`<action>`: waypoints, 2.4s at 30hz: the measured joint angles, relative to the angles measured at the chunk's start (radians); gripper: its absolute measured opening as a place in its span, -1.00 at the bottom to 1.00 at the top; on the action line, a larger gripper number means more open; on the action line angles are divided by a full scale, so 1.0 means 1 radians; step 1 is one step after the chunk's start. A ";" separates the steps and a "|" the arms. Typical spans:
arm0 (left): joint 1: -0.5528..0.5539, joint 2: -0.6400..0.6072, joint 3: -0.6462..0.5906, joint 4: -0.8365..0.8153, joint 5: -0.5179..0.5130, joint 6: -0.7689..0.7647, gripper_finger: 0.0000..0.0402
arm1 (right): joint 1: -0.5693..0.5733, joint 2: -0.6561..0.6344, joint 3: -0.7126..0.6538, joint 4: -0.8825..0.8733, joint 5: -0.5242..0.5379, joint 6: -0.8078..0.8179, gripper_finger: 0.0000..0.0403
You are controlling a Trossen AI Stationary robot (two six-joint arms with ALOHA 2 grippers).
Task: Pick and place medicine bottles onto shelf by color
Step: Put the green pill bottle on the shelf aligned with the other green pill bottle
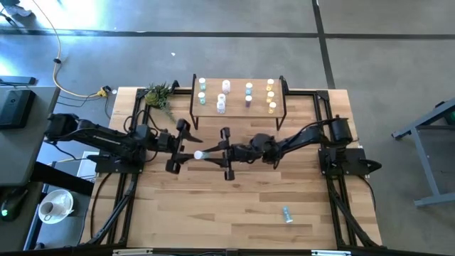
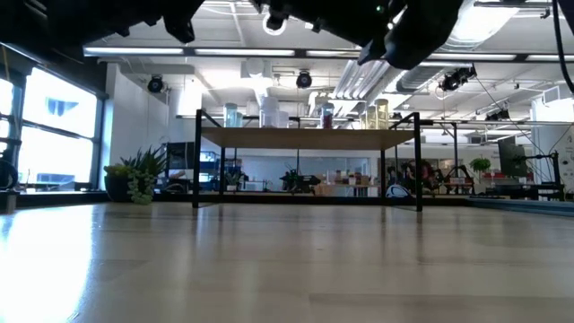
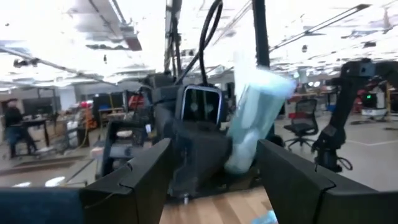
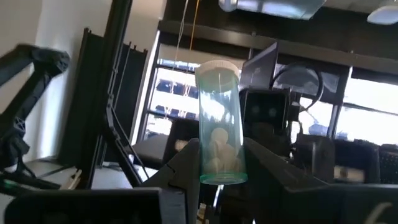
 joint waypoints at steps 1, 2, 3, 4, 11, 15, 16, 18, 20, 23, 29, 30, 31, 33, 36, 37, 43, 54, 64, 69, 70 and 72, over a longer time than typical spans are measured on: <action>0.000 0.009 0.000 0.012 0.008 0.000 0.11 | 0.000 0.004 0.004 -0.010 0.006 0.000 -0.57; 0.000 0.016 0.000 0.016 0.014 0.003 0.11 | 0.000 0.004 0.007 -0.019 0.011 0.000 -0.57; 0.000 0.023 0.000 0.024 0.022 0.008 0.11 | 0.000 0.004 0.008 -0.016 0.014 0.000 -0.57; 0.000 0.029 0.000 0.036 0.032 0.010 0.11 | 0.000 0.004 0.008 -0.013 0.015 0.002 -0.57; -0.001 0.065 0.002 0.118 0.050 0.009 0.11 | 0.000 0.004 0.008 -0.021 0.036 0.019 -0.57; -0.001 0.113 0.031 0.118 0.050 0.009 0.11 | -0.005 0.004 0.009 -0.021 0.049 0.018 -0.57; -0.001 0.131 0.044 0.118 0.050 0.009 0.11 | -0.007 0.004 0.009 -0.021 0.049 0.021 -0.57; -0.001 0.166 0.068 0.118 0.048 0.009 0.11 | -0.013 0.004 0.009 -0.022 0.048 0.031 -0.57; 0.000 0.191 0.086 0.118 0.044 0.019 0.11 | -0.015 0.004 0.009 -0.028 0.049 0.036 -0.57; 0.000 0.203 0.093 0.122 0.045 0.026 0.10 | -0.015 0.004 0.009 -0.032 0.049 0.029 -0.57; 0.001 0.199 0.093 0.128 0.072 0.025 0.02 | -0.014 0.004 0.010 -0.038 0.052 0.030 -0.57; 0.001 0.199 0.093 0.133 0.080 0.025 0.01 | -0.014 0.004 0.011 -0.040 0.054 0.029 -0.57; 0.001 0.199 0.093 0.135 0.081 0.024 0.00 | -0.014 0.003 0.011 -0.041 0.055 0.029 -0.57; 0.000 0.199 0.093 0.137 0.081 0.025 -0.01 | -0.014 0.003 0.011 -0.043 0.055 0.028 -0.57; 0.000 0.199 0.093 0.139 0.084 0.027 -0.01 | -0.014 0.002 0.011 -0.050 0.055 0.029 -0.57; 0.000 0.199 0.093 0.141 0.084 0.027 -0.01 | -0.014 0.002 0.011 -0.052 0.055 0.029 -0.57; 0.000 0.199 0.093 0.151 0.092 0.020 -0.01 | -0.013 0.001 0.012 -0.059 0.050 0.029 -0.57; -0.003 0.179 0.094 0.173 0.127 -0.068 -0.02 | -0.016 0.008 0.004 -0.100 0.079 0.028 -0.57; -0.002 0.176 0.094 0.159 0.109 -0.082 -0.02 | -0.015 0.004 0.007 -0.054 0.072 0.030 -0.57; -0.002 0.176 0.094 0.156 0.107 -0.046 -0.02 | -0.012 0.004 0.007 -0.039 0.066 0.053 -0.57; -0.002 0.177 0.094 0.155 0.107 -0.046 -0.02 | -0.012 0.004 0.007 -0.039 0.066 0.054 -0.57; -0.002 0.177 0.094 0.155 0.105 -0.046 -0.02 | -0.012 0.004 0.007 -0.038 0.066 0.059 -0.57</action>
